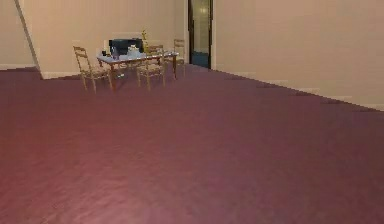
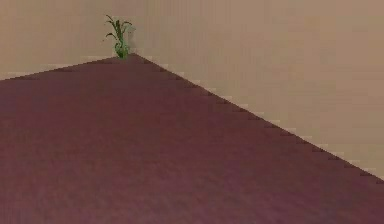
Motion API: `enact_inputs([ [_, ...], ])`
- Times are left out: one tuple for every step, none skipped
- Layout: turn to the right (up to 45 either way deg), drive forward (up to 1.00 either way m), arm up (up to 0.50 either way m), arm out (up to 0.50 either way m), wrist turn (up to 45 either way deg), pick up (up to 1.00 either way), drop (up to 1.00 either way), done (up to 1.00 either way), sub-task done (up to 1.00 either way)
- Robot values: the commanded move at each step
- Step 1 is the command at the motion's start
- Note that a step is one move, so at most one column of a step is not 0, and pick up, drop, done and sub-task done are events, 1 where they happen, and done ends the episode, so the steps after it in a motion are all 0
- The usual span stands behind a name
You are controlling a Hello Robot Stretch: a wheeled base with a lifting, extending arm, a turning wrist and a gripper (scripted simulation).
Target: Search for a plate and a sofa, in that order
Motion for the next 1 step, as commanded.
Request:
enact_inputs([
  [0.0, 1.00, 0.00, 0.00, 0.0, 0.00, 0.00, 0.00, 0.00],
])
